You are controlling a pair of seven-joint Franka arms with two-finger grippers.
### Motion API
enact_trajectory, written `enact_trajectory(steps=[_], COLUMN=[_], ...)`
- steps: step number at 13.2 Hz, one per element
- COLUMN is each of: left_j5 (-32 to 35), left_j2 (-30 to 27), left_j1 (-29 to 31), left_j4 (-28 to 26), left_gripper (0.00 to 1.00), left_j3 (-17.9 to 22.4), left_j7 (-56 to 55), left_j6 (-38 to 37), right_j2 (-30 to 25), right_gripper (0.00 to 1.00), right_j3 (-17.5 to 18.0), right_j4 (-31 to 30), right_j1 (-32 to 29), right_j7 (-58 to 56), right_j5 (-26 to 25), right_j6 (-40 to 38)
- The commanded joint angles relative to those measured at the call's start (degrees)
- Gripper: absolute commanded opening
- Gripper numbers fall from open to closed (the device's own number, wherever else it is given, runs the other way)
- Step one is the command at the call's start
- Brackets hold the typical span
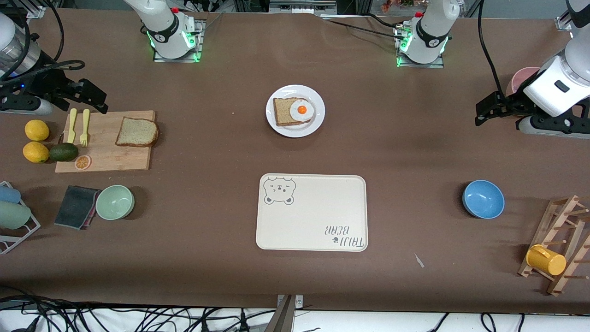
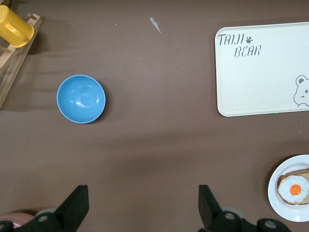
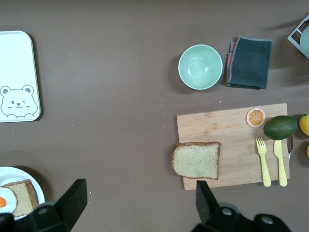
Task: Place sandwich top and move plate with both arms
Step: 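Move the right gripper toward the bread slice on the cutting board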
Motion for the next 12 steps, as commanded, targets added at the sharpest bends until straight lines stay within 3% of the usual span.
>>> enact_trajectory(steps=[1,12], left_j5=[-1.0,-1.0], left_j2=[0.9,0.9], left_j1=[0.0,0.0], left_j4=[1.8,1.9], left_gripper=[1.0,1.0], left_j3=[0.2,0.2], left_j7=[0.1,-0.2], left_j6=[-1.3,-1.5], right_j2=[0.4,0.5], right_gripper=[0.99,0.99], right_j3=[0.2,0.0], right_j4=[1.0,0.4], right_j1=[-0.8,-1.9], right_j7=[-0.8,-0.7], right_j5=[0.0,-0.8], right_j6=[-0.3,-0.7])
